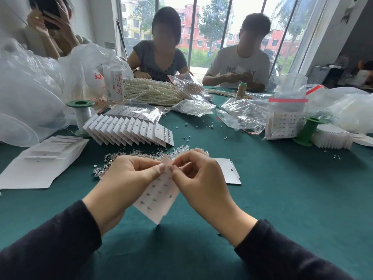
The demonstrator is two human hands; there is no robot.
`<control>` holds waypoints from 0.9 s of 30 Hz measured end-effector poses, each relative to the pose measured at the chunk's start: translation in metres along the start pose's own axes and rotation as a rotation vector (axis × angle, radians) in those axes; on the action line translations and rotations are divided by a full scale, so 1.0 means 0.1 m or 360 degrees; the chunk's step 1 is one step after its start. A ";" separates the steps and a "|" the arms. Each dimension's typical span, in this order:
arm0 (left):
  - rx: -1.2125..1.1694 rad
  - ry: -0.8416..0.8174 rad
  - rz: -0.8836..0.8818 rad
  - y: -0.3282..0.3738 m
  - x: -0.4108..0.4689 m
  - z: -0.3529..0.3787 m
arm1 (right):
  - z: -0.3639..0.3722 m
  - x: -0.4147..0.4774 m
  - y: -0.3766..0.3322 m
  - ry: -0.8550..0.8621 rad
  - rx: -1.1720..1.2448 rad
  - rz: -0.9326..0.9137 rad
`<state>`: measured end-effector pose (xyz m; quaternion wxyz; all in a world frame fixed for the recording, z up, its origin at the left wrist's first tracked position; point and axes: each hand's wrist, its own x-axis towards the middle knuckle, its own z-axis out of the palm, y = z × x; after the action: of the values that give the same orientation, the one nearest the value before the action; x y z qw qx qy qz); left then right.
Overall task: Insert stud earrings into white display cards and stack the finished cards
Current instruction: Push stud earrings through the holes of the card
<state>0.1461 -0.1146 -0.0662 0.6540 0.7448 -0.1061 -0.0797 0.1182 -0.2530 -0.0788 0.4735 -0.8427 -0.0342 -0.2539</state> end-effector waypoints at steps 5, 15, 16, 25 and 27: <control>0.0023 -0.0157 -0.0183 -0.01 -0.02 0.02 | 0.01 -0.01 0.01 -0.0056 -0.0106 -0.0086; 0.0019 -0.0315 -0.0098 -0.02 -0.03 0.03 | 0.00 0.00 0.00 -0.0046 -0.0125 -0.0147; 0.0015 -0.0323 -0.0070 -0.02 -0.02 0.03 | 0.01 -0.01 -0.01 -0.0044 -0.0127 -0.0156; 0.0060 -0.0284 0.0029 -0.06 0.01 -0.02 | -0.02 -0.01 -0.03 -0.0057 -0.0140 -0.0160; 0.0055 -0.0316 -0.0001 -0.06 0.02 -0.02 | -0.03 0.00 -0.02 -0.0081 -0.0170 -0.0178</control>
<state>0.1488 -0.1122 -0.0714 0.6272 0.7445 -0.1716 -0.1515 0.1161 -0.2540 -0.0759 0.4118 -0.8698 -0.0796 -0.2598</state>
